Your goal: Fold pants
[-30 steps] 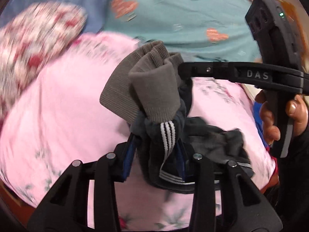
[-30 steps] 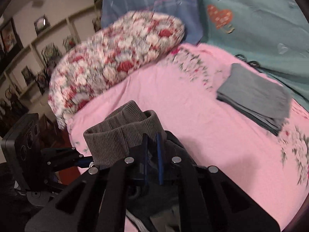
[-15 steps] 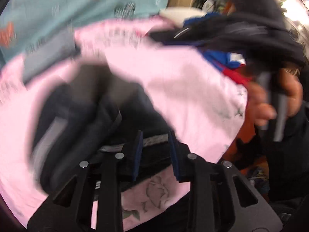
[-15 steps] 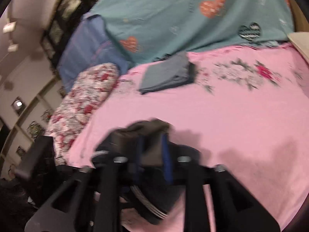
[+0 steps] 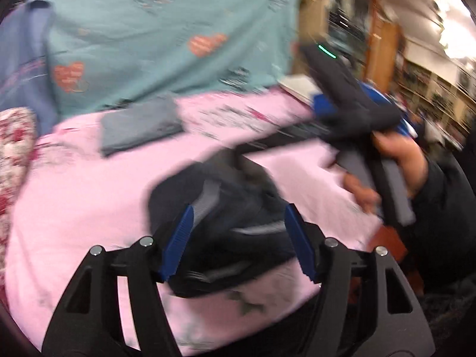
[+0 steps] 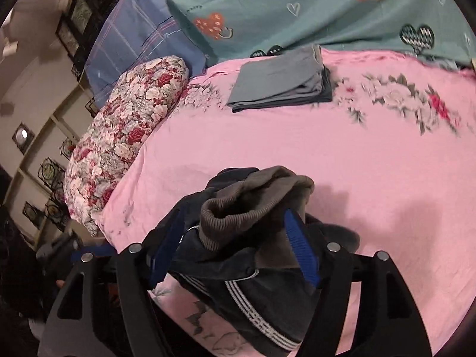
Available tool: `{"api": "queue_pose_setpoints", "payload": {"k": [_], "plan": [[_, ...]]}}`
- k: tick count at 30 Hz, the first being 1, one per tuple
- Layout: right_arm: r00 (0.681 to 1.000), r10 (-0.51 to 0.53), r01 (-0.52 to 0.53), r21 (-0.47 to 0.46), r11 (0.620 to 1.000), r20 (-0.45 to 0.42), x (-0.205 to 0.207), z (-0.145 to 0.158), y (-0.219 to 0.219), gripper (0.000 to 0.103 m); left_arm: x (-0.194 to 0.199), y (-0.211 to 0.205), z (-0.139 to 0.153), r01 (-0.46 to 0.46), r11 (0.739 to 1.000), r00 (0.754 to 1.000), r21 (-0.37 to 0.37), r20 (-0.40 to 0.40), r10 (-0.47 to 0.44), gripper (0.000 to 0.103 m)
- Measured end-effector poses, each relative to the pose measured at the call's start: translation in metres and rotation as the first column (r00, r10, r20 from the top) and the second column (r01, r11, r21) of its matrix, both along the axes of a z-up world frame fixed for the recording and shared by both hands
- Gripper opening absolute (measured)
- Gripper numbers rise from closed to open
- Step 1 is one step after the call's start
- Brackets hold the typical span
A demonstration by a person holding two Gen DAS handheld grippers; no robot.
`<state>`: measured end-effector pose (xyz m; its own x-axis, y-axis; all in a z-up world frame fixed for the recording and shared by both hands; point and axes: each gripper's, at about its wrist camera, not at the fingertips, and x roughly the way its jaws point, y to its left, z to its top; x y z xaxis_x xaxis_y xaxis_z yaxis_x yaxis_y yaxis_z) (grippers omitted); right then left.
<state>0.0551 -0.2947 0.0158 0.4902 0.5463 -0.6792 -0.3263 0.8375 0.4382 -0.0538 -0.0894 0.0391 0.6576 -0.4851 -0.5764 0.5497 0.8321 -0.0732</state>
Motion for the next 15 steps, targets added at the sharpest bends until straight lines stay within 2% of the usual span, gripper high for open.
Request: {"api": "queue_pose_setpoints", "payload": {"k": [2,4,6,8,9,10,11,13,15], "plan": [[1.0,-0.013,0.014,0.025,1.0,-0.027,0.0,0.001,-0.005,0.071,0.017,0.01,0.001,-0.072,0.997,0.997,0.01,0.001,0.072,0.067],[0.998,-0.019,0.023,0.063,0.998,-0.067,0.004,0.0,-0.007,0.071,0.051,0.015,-0.016,-0.144,0.988,0.989,0.052,-0.013,0.145,0.066],[0.994,-0.02,0.026,0.056,0.998,-0.106,0.014,-0.007,0.002,0.071,0.087,0.015,-0.043,-0.175,0.982,0.981,0.07,-0.076,0.18,0.062],[0.986,-0.032,0.036,0.023,0.999,-0.161,0.026,-0.023,0.011,0.07,0.103,0.012,-0.058,-0.179,0.981,0.974,0.067,-0.127,0.187,0.061],[0.981,-0.032,0.034,0.005,0.999,-0.19,0.031,-0.035,0.018,0.046,0.106,0.009,-0.065,-0.175,0.983,0.973,0.053,-0.144,0.18,0.06],[0.98,-0.007,0.011,0.016,1.0,-0.2,0.032,-0.046,0.023,0.027,0.103,0.006,-0.068,-0.17,0.984,0.974,0.054,-0.143,0.176,0.059],[0.98,0.009,-0.009,0.001,1.0,-0.198,0.03,-0.049,0.028,0.024,0.104,0.004,-0.07,-0.16,0.986,0.976,0.056,-0.141,0.166,0.059],[0.996,0.005,-0.009,-0.042,0.999,-0.092,0.013,-0.039,0.031,0.02,0.097,0.002,-0.071,-0.146,0.988,0.98,0.054,-0.128,0.152,0.057],[1.0,0.011,-0.011,0.009,1.0,0.009,-0.006,-0.018,0.027,0.017,0.097,0.001,-0.066,-0.133,0.99,0.983,0.036,-0.121,0.137,0.056]]}}
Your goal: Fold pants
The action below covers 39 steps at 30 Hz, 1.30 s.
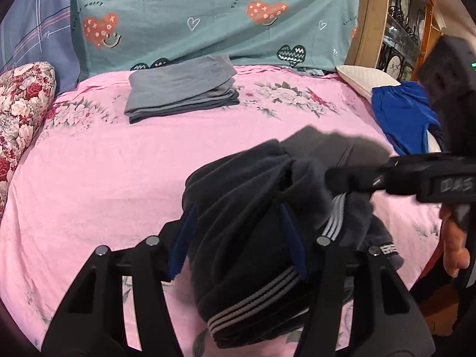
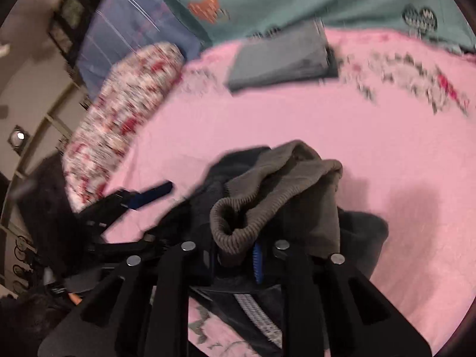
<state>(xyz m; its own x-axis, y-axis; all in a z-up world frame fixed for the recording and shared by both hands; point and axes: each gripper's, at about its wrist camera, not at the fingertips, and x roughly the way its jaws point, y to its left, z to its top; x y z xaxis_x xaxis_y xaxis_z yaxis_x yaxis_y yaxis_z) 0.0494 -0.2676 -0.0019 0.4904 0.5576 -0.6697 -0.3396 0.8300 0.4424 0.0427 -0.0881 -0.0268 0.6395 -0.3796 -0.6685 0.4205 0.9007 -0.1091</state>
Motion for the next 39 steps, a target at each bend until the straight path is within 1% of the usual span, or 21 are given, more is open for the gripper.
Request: {"api": "queue_pose_setpoints", "payload": {"k": [2,5,7,8,9,11,13,14,16,18,19,20,22,25,27,29,31,34,35,36,39], "plan": [[0.995,0.024,-0.027,0.033,0.999,0.092,-0.023,0.027,0.001,0.017,-0.009,0.0,0.014,0.016,0.999,1.0,-0.033,0.015,-0.015,0.056],[0.982,0.018,-0.023,0.028,0.999,0.189,-0.051,0.058,0.0,0.017,-0.04,-0.003,0.046,0.057,0.997,0.993,-0.056,0.104,-0.051,0.056],[0.969,-0.008,0.004,0.017,1.0,0.247,-0.076,0.076,-0.005,0.017,-0.055,-0.007,0.058,0.089,0.994,0.988,-0.067,0.133,-0.079,0.064],[0.966,-0.024,0.022,0.01,1.0,0.258,-0.084,0.079,-0.008,0.017,-0.06,-0.011,0.06,0.106,0.992,0.985,-0.064,0.142,-0.096,0.066],[0.963,-0.051,0.053,-0.001,0.999,0.266,-0.095,0.08,-0.011,0.017,-0.062,-0.018,0.058,0.123,0.991,0.982,-0.053,0.149,-0.114,0.072],[0.956,-0.125,0.139,-0.034,0.99,0.265,-0.11,0.069,-0.021,0.017,-0.061,-0.03,0.046,0.145,0.989,0.981,-0.028,0.131,-0.141,0.076],[0.954,-0.215,0.227,-0.038,0.973,0.207,-0.114,0.037,-0.035,0.017,-0.053,-0.046,0.024,0.172,0.985,0.983,0.0,0.065,-0.172,0.074],[0.952,-0.252,0.264,-0.045,0.964,0.173,-0.113,0.017,-0.042,0.017,-0.051,-0.053,0.014,0.178,0.984,0.983,0.019,0.045,-0.178,0.074],[0.948,-0.314,0.316,-0.029,0.948,0.041,-0.1,-0.039,-0.062,0.018,-0.047,-0.065,-0.006,0.18,0.981,0.982,0.068,0.041,-0.183,0.073],[0.948,-0.318,0.318,0.025,0.948,0.006,-0.092,-0.067,-0.074,0.019,-0.047,-0.074,-0.019,0.18,0.977,0.981,0.118,0.05,-0.187,0.074],[0.949,-0.314,0.313,0.046,0.949,0.01,-0.092,-0.064,-0.075,0.022,-0.048,-0.075,-0.02,0.172,0.976,0.981,0.132,0.061,-0.182,0.074],[0.95,-0.31,0.31,0.025,0.95,0.033,-0.095,-0.053,-0.074,0.032,-0.049,-0.075,-0.02,0.169,0.975,0.98,0.141,0.077,-0.182,0.074],[0.943,-0.306,0.312,-0.027,0.95,0.127,-0.109,-0.022,-0.073,0.035,-0.047,-0.071,-0.017,0.17,0.977,0.981,0.129,0.07,-0.18,0.074],[0.9,-0.317,0.353,-0.073,0.933,0.301,-0.124,0.036,-0.071,0.037,-0.043,-0.064,-0.013,0.164,0.981,0.984,0.102,0.049,-0.169,0.073],[0.906,-0.256,0.303,-0.094,0.948,0.337,-0.116,0.056,-0.056,0.037,-0.053,-0.058,0.001,0.17,0.982,0.981,0.085,0.075,-0.176,0.071],[0.931,-0.199,0.253,-0.149,0.956,0.306,-0.096,0.056,-0.04,0.037,-0.067,-0.053,0.016,0.172,0.981,0.974,0.09,0.134,-0.183,0.075],[0.954,-0.191,0.245,-0.232,0.941,0.233,-0.073,0.036,-0.031,0.037,-0.075,-0.048,0.021,0.164,0.979,0.97,0.117,0.163,-0.182,0.08],[0.971,-0.231,0.24,-0.298,0.924,0.068,-0.045,-0.014,-0.041,0.037,-0.06,-0.052,-0.009,0.166,0.973,0.981,0.163,0.07,-0.179,0.079],[0.971,-0.239,0.235,-0.286,0.929,0.021,-0.042,-0.028,-0.046,0.037,-0.053,-0.055,-0.025,0.173,0.971,0.984,0.163,0.02,-0.179,0.079],[0.969,-0.245,0.231,-0.255,0.939,-0.024,-0.038,-0.044,-0.05,0.037,-0.051,-0.058,-0.037,0.16,0.97,0.986,0.181,0.023,-0.167,0.08],[0.966,-0.257,0.25,-0.187,0.95,-0.012,-0.039,-0.058,-0.057,0.038,-0.052,-0.06,-0.042,0.143,0.971,0.985,0.191,0.065,-0.158,0.082]]}}
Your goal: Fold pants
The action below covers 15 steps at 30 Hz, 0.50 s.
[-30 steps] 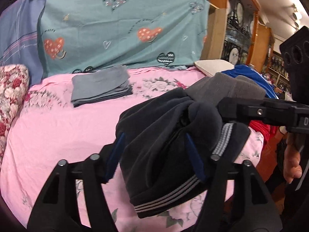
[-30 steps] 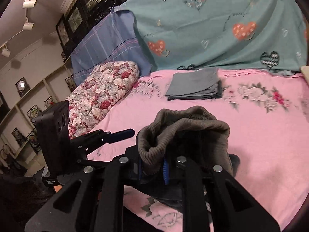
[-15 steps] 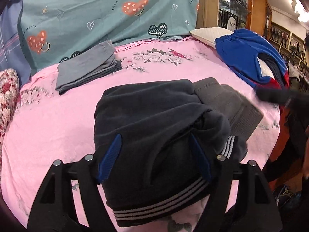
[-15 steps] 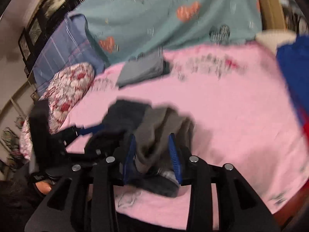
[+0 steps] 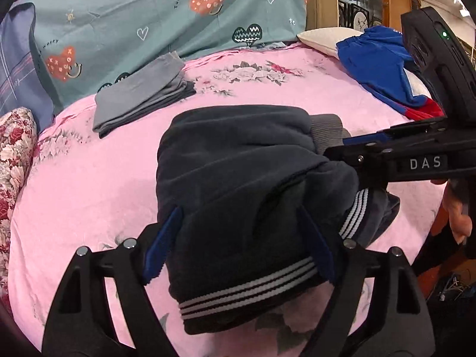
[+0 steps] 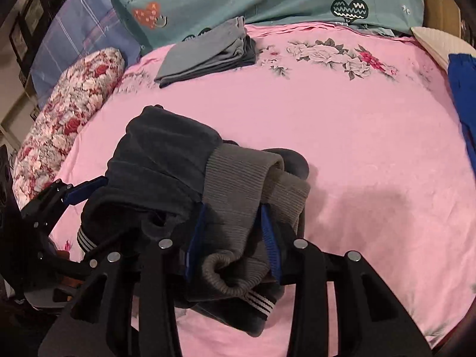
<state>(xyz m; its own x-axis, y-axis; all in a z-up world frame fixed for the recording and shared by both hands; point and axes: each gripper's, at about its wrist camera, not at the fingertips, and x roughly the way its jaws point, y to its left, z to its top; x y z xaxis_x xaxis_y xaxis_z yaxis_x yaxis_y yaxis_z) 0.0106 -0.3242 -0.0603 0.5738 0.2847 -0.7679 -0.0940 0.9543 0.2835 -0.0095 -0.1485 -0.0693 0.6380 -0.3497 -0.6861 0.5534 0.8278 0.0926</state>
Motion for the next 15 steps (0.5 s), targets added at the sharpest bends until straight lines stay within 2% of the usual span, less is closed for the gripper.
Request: {"api": "queue_pose_setpoints", "payload": {"k": [3,6,8,10,12,13,14,15], "plan": [[1.0,-0.001,0.001,0.033,0.999,0.012,-0.003,0.006,-0.004,0.04,0.001,0.006,0.007,0.002,1.0,1.0,-0.025,-0.019,-0.002,0.082],[0.997,-0.002,-0.002,0.054,0.999,0.072,-0.016,0.034,-0.006,0.041,-0.006,0.016,0.026,0.004,0.998,1.0,-0.055,0.014,-0.004,0.082],[0.99,0.011,-0.014,0.027,1.0,0.139,-0.033,0.056,-0.001,0.042,-0.017,0.028,0.046,-0.007,0.997,0.997,-0.079,0.079,0.013,0.082],[0.986,0.051,-0.042,-0.061,0.997,0.161,-0.05,0.068,0.009,0.042,-0.017,0.032,0.052,-0.022,0.997,0.996,-0.08,0.09,0.029,0.086],[0.995,0.071,-0.061,-0.131,0.989,0.072,-0.049,0.049,0.017,0.042,-0.005,0.024,0.031,-0.028,0.999,0.999,-0.032,0.024,0.028,0.087],[0.997,0.072,-0.071,-0.14,0.988,0.001,-0.043,0.028,0.019,0.042,0.001,0.019,0.018,-0.026,1.0,1.0,-0.014,-0.01,0.026,0.087],[0.997,0.071,-0.073,-0.135,0.988,-0.021,-0.04,0.017,0.019,0.046,0.004,0.016,0.006,-0.023,1.0,0.999,-0.009,-0.031,0.023,0.088],[0.998,0.068,-0.068,-0.129,0.989,0.001,-0.04,0.012,0.018,0.046,0.003,0.015,0.004,-0.034,0.999,0.999,-0.013,-0.004,0.034,0.088]]}}
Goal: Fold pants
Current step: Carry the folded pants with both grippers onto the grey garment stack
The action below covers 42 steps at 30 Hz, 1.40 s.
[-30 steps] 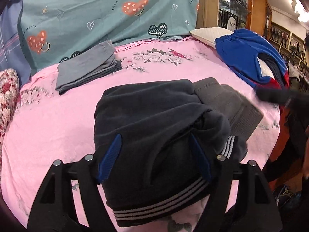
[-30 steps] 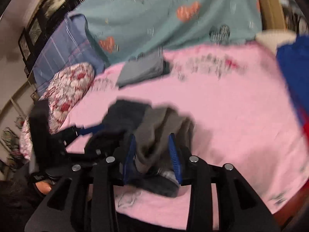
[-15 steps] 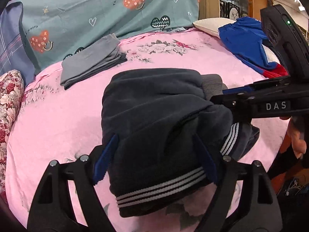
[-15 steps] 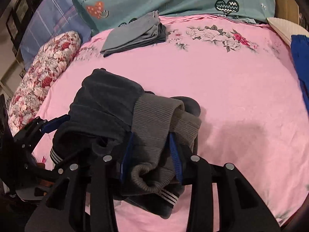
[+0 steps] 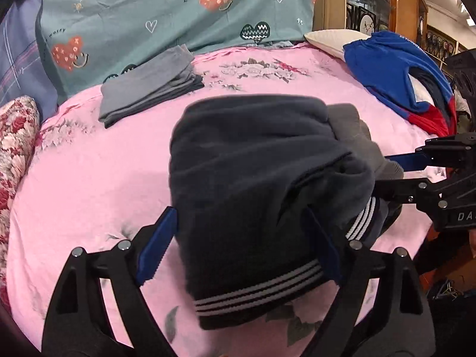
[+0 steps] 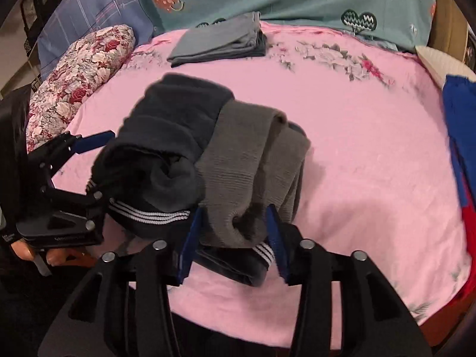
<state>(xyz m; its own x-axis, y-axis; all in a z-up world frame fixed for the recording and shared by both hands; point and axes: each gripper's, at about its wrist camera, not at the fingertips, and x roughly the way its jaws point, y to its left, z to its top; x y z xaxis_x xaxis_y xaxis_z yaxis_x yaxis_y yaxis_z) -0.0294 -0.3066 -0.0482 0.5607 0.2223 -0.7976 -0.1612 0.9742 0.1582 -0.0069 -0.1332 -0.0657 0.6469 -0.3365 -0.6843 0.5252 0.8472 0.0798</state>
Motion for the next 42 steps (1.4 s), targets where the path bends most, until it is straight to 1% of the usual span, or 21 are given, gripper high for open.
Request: {"api": "queue_pose_setpoints", "payload": {"k": [2,4,5,6,7,10,12,15,17,19,22,24,25,27,28,29,30,32,34,37,42], "plan": [[1.0,0.005,-0.007,0.056,0.998,0.024,-0.003,0.01,-0.007,0.047,-0.004,0.006,0.011,0.013,1.0,1.0,-0.027,0.02,-0.012,0.087],[0.997,0.007,-0.019,0.152,0.988,0.078,-0.011,0.03,-0.026,0.057,-0.005,0.022,0.031,0.026,0.996,0.999,-0.081,0.024,-0.024,0.089],[0.995,-0.012,-0.006,0.176,0.984,0.097,-0.013,0.038,-0.037,0.068,-0.002,0.029,0.038,0.027,0.994,1.0,-0.106,0.012,-0.026,0.091],[0.994,-0.04,0.018,0.208,0.978,0.101,-0.012,0.042,-0.05,0.092,0.004,0.04,0.046,0.03,0.989,0.999,-0.148,-0.013,-0.032,0.098],[0.993,-0.069,0.045,0.241,0.969,0.091,-0.011,0.042,-0.064,0.101,0.015,0.058,0.053,0.016,0.978,0.998,-0.21,-0.051,-0.027,0.101],[0.997,-0.08,0.077,0.398,0.914,-0.01,0.009,0.018,-0.098,0.102,0.055,0.087,0.044,-0.021,0.953,0.973,-0.301,-0.224,-0.049,0.101],[0.991,-0.061,0.113,0.517,0.848,-0.118,0.025,-0.01,-0.109,0.102,0.08,0.102,0.022,-0.068,0.927,0.933,-0.368,-0.352,-0.071,0.101],[0.982,-0.028,0.132,0.579,0.805,-0.185,0.039,-0.039,-0.106,0.102,0.101,0.104,-0.015,-0.128,0.892,0.86,-0.433,-0.497,-0.118,0.101],[0.98,-0.007,0.132,0.618,0.775,-0.201,0.045,-0.047,-0.102,0.102,0.101,0.094,-0.027,-0.12,0.879,0.837,-0.461,-0.523,-0.16,0.101],[0.976,0.02,0.123,0.622,0.774,-0.217,0.052,-0.05,-0.097,0.102,0.099,0.083,-0.033,-0.115,0.864,0.809,-0.49,-0.551,-0.204,0.101],[0.97,0.055,0.115,0.646,0.755,-0.236,0.055,-0.053,-0.092,0.102,0.094,0.071,-0.037,-0.098,0.857,0.797,-0.506,-0.555,-0.237,0.101],[0.962,0.117,0.086,0.678,0.73,-0.248,0.059,-0.057,-0.081,0.102,0.093,0.061,-0.048,-0.105,0.851,0.771,-0.515,-0.582,-0.258,0.101],[0.959,0.128,0.073,0.66,0.748,-0.252,0.061,-0.058,-0.073,0.102,0.094,0.056,-0.05,-0.108,0.847,0.764,-0.52,-0.588,-0.263,0.101],[0.962,0.125,0.051,0.614,0.787,-0.241,0.062,-0.058,-0.06,0.102,0.095,0.05,-0.054,-0.113,0.853,0.771,-0.509,-0.587,-0.248,0.099],[0.964,0.116,0.058,0.615,0.786,-0.239,0.063,-0.058,-0.058,0.1,0.096,0.05,-0.053,-0.115,0.845,0.768,-0.522,-0.586,-0.257,0.085],[0.965,0.112,0.062,0.623,0.779,-0.236,0.064,-0.058,-0.058,0.086,0.097,0.051,-0.052,-0.11,0.824,0.76,-0.555,-0.581,-0.29,0.075],[0.966,0.106,0.064,0.614,0.787,-0.236,0.064,-0.057,-0.06,0.071,0.097,0.052,-0.049,-0.108,0.822,0.76,-0.56,-0.579,-0.295,0.068],[0.973,0.101,0.04,0.583,0.811,-0.206,0.057,-0.048,-0.059,0.063,0.09,0.05,-0.041,-0.083,0.832,0.78,-0.548,-0.556,-0.288,0.065],[0.984,0.074,0.023,0.523,0.852,-0.163,0.048,-0.035,-0.051,0.06,0.085,0.047,-0.033,-0.072,0.841,0.799,-0.537,-0.535,-0.273,0.061],[0.991,0.055,0.009,0.478,0.878,-0.119,0.04,-0.022,-0.045,0.059,0.08,0.049,-0.021,-0.069,0.846,0.812,-0.529,-0.523,-0.261,0.057],[0.997,0.07,-0.052,0.434,0.899,-0.025,0.037,0.013,-0.037,0.059,0.07,0.069,0.014,-0.043,0.826,0.858,-0.562,-0.444,-0.257,0.057]]}}
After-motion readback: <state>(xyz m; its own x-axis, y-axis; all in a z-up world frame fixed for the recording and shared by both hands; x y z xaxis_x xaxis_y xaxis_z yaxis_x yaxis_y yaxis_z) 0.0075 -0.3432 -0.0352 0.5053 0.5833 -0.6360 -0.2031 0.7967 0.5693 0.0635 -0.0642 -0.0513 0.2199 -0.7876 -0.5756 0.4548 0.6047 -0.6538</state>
